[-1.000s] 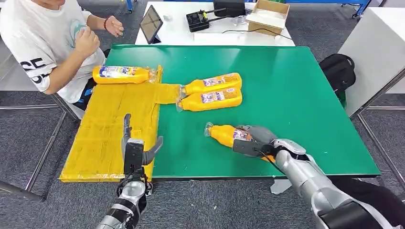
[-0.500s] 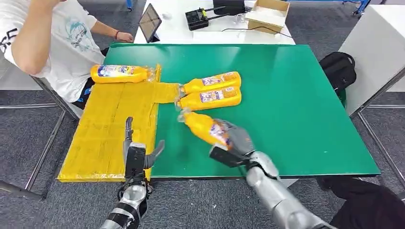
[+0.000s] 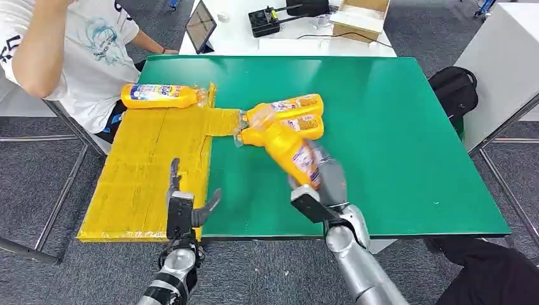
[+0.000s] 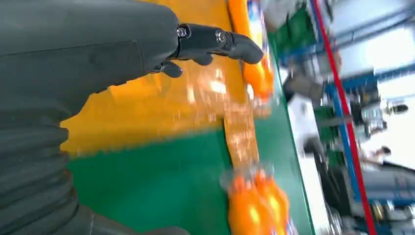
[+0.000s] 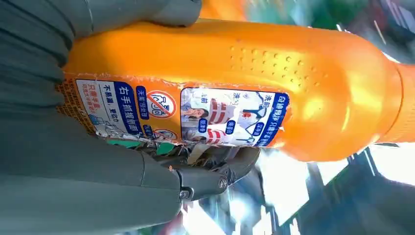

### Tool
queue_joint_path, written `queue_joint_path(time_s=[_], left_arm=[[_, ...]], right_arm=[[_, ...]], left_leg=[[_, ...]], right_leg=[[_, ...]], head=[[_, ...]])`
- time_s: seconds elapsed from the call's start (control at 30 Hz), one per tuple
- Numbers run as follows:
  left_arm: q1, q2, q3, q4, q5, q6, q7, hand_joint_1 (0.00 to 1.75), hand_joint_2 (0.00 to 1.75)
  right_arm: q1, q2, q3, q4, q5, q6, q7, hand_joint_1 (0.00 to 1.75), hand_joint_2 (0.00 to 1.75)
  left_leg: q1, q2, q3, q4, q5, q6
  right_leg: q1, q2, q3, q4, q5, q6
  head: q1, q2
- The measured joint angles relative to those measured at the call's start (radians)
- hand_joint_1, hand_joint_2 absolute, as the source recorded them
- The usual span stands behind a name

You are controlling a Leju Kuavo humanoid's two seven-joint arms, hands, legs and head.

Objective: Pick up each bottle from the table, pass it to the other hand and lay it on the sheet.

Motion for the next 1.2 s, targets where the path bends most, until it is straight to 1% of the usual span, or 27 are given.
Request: queue_joint_path(time_s=[0.1,0.17,0.3,0.43,0.5,0.77,0.9,1.03,1.2], left_arm=[[0.005,-0.017,0.0,-0.009,0.028,-0.112,0.0,0.0,1.75],[0.009,-0.026,0.0,-0.023,0.035,-0.176,0.0,0.0,1.75],[0.024,-0.032,-0.006,-0.075,0.052,-0.354,0.0,0.0,1.75],[0.038,-0.032,-0.016,-0.137,0.075,-0.47,0.026,0.0,1.75],[0.041,-0.032,-0.02,-0.155,0.084,-0.513,0.033,0.0,1.75],[0.048,-0.032,-0.029,-0.183,0.094,-0.534,0.038,0.0,1.75],[0.049,-0.032,-0.033,-0.184,0.129,-0.614,0.039,0.0,1.75],[0.051,-0.032,-0.048,-0.201,0.2,-0.751,0.053,0.0,1.75],[0.051,-0.032,-0.064,-0.214,0.261,-0.845,0.075,0.0,1.75]], right_arm=[[0.057,0.034,-0.065,-0.161,0.007,-0.08,-0.033,1.75,1.75],[0.09,0.053,-0.103,-0.246,0.008,-0.113,-0.05,1.75,1.75],[0.122,0.074,-0.152,-0.317,0.02,-0.102,-0.085,1.75,1.75],[0.155,0.095,-0.164,-0.319,0.056,-0.07,-0.144,1.75,1.75],[0.171,0.109,-0.164,-0.318,0.069,-0.067,-0.147,1.75,1.75],[0.188,0.13,-0.164,-0.318,0.071,-0.062,-0.148,1.75,1.75],[0.191,0.14,-0.161,-0.31,0.073,-0.032,-0.149,1.75,1.75],[0.207,0.156,-0.123,-0.283,0.083,-0.009,-0.15,1.75,1.75],[0.212,0.172,-0.054,-0.221,0.079,-0.038,-0.151,1.75,1.75]], left_leg=[[0.0,0.0,-0.001,0.0,0.0,0.0],[0.0,0.0,-0.001,0.0,-0.001,0.0],[0.0,0.0,-0.001,0.0,-0.001,0.0],[0.0,0.0,-0.001,0.0,-0.001,0.0],[0.0,0.0,-0.001,0.0,-0.001,0.0],[0.0,0.0,-0.002,0.0,-0.001,0.0],[0.0,0.0,-0.002,0.0,-0.001,0.0],[0.0,0.0,-0.002,0.0,-0.001,0.0],[0.0,0.001,-0.002,0.0,-0.001,0.0]], right_leg=[[0.0,0.0,-0.001,0.0,-0.001,0.001],[0.0,0.0,-0.001,0.0,-0.002,0.002],[0.0,0.0,-0.001,0.0,-0.002,0.002],[0.0,0.0,-0.001,0.0,-0.002,0.002],[0.0,0.0,-0.002,0.0,-0.002,0.002],[-0.001,0.0,-0.002,0.0,-0.002,0.003],[0.0,0.0,-0.002,0.0,-0.002,0.003],[0.0,0.0,-0.002,0.0,-0.002,0.003],[0.0,0.0,-0.002,0.0,-0.002,0.002]], head=[[0.0,0.0],[0.0,0.0],[0.0,0.0],[0.0,0.0],[0.0,0.0],[0.0,0.0],[0.0,0.0],[0.0,0.0],[0.0,0.0]])
